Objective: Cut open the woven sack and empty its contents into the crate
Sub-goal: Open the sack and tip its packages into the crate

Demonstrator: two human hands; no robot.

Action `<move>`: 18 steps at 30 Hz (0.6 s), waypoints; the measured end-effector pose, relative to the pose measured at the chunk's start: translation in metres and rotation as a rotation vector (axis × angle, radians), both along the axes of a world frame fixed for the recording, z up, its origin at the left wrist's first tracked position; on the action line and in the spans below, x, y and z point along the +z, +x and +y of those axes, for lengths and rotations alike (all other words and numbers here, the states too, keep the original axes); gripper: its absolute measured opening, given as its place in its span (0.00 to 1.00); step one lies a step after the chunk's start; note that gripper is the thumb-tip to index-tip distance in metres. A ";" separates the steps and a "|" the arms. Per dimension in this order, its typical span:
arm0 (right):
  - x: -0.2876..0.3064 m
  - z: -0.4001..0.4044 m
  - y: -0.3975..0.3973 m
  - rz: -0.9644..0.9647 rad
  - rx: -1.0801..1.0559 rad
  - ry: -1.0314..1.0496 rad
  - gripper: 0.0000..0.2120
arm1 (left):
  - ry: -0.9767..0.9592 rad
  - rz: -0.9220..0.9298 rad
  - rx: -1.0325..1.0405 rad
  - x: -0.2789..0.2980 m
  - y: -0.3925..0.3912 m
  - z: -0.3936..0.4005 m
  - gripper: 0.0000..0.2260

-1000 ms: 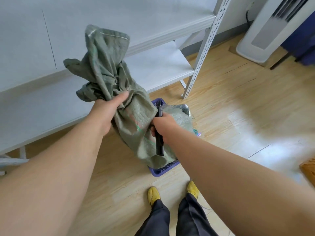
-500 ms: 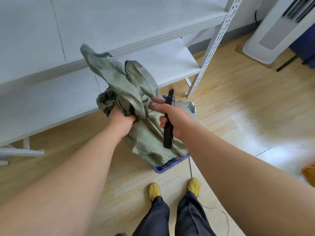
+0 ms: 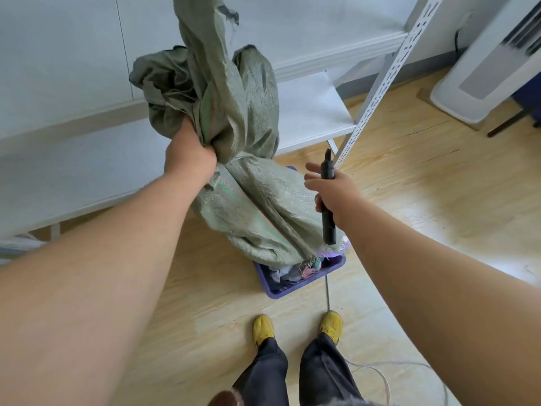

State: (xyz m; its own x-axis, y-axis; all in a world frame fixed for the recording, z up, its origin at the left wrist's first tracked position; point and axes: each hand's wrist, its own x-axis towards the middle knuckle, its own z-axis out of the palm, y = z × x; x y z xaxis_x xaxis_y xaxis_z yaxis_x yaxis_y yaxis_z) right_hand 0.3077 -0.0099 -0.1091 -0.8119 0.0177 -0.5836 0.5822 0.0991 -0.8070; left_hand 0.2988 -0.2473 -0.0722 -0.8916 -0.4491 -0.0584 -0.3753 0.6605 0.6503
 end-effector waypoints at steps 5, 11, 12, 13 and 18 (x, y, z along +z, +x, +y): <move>-0.002 0.003 -0.003 0.026 0.059 -0.033 0.22 | -0.069 -0.076 -0.107 0.011 -0.009 -0.002 0.18; 0.005 -0.006 -0.006 0.045 0.271 -0.003 0.28 | 0.086 0.037 0.035 0.028 -0.014 0.017 0.08; 0.007 -0.008 -0.004 0.049 0.345 0.030 0.29 | 0.107 0.008 0.022 0.031 -0.016 0.018 0.07; 0.008 -0.012 0.000 0.046 0.415 0.056 0.30 | 0.134 -0.026 0.003 0.035 -0.017 0.018 0.07; 0.010 -0.042 0.028 -0.003 0.411 0.120 0.12 | 0.329 -0.031 0.103 0.038 -0.017 0.023 0.12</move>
State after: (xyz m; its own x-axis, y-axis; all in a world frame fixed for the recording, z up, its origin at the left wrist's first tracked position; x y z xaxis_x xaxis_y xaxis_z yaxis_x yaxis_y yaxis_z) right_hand 0.3356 -0.0521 -0.0988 -0.7640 -0.2390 -0.5993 0.4767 0.4168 -0.7740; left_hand 0.2816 -0.2246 -0.0342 -0.8379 -0.4895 -0.2415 -0.4522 0.3747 0.8094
